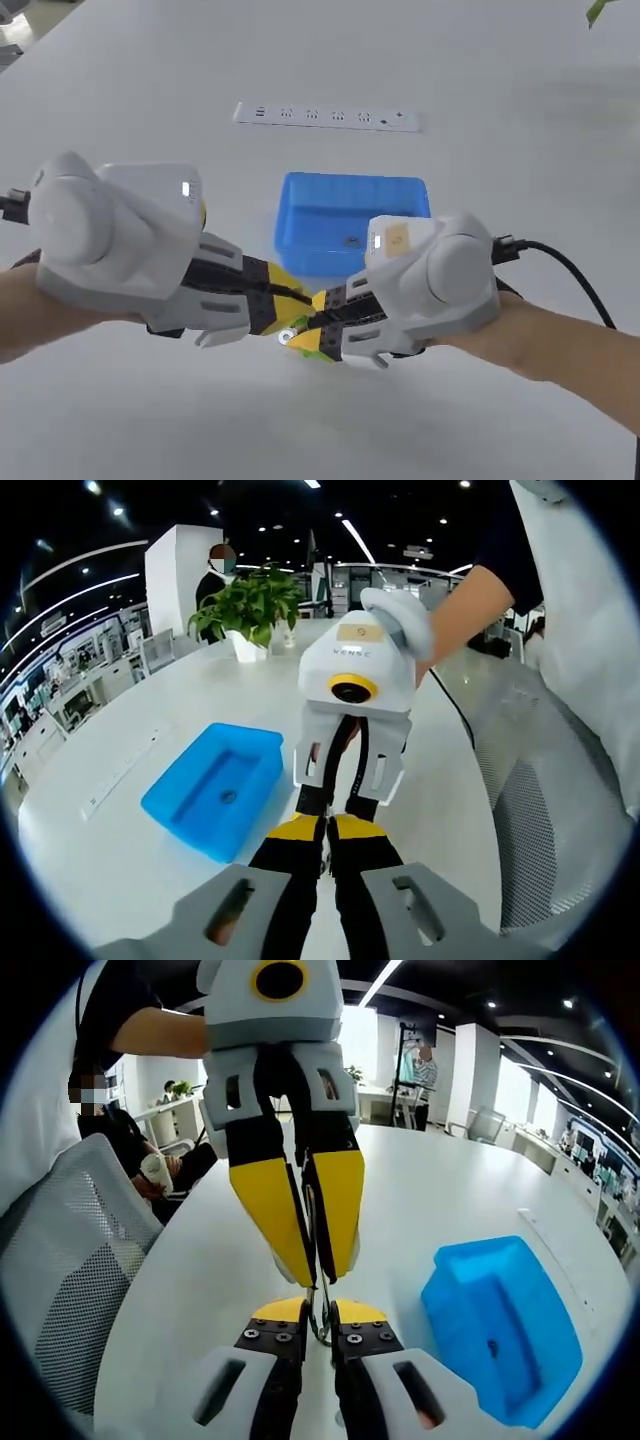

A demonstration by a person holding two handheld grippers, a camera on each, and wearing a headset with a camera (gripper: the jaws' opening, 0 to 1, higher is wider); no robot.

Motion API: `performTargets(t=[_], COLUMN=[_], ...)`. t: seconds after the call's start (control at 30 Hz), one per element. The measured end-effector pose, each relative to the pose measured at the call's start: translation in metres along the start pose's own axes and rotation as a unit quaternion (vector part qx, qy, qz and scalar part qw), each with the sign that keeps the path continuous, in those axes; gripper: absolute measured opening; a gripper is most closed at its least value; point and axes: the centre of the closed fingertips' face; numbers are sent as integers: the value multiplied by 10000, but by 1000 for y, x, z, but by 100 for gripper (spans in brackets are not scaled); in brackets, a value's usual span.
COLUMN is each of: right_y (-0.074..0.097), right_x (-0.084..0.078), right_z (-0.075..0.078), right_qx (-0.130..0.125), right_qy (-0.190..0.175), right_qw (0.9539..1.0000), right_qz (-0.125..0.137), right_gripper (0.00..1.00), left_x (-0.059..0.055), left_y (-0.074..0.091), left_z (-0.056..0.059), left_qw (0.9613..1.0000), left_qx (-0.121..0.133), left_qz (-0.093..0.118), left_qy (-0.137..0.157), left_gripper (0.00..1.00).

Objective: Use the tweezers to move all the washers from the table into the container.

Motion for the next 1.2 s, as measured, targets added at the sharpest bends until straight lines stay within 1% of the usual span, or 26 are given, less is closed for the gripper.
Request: performTargets(t=[0.03,0.1,0.27,0.3,0.33,0.4,0.47,0.57,0.67,0.83,1.07,1.2], right_y=[0,1,1,1,2,2,2,2,4,5,8,11], right_x=[0,0,0,-1,-1,-1,-1,1,3,2,3,6], right_z=[0,0,1,1,2,2,3,3,5,5,4,5], right_qx=[3,-8,-46,-55,-58,-63,-74,-85,-105,-128,-153,-180], right_qy=[33,52,-21,-32,-39,-54,-58,-76,-86,-85,-69,-78], right_qw=[10000,10000,10000,10000,10000,9999,9999,9999,9998,9998,9998,9998], right_qz=[-5,2,63,69,72,76,77,100,132,110,66,74], right_gripper=[10,9,9,9,9,9,9,9,9,9,9,9], left_x=[0,1,2,2,2,2,2,0,-4,-3,-1,-1], left_y=[0,-1,-2,-2,-2,-2,-2,-3,-2,1,6,13], left_z=[1,1,0,0,0,3,5,6,6,5,2,1], left_qw=[10000,10000,10000,10000,10000,9999,9998,9997,9995,9996,9997,9997], left_qx=[-20,-26,-24,-19,-30,-101,-126,-129,-99,-11,92,180], left_qz=[-2,6,-8,-8,-19,-38,-89,-163,-245,-244,-202,-143], left_qy=[37,1,92,83,12,30,-98,-134,-164,-131,-85,-6], left_gripper=[6,6,7,7,7,11,14,17,18,20,20,20])
Point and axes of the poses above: the centre of the closed fingertips' face, and the gripper's own axes: y roughly backward along the fingers, z roughly to its right, x roughly out of its top, and after that the axes turned 9 degrees about -y, right-handed
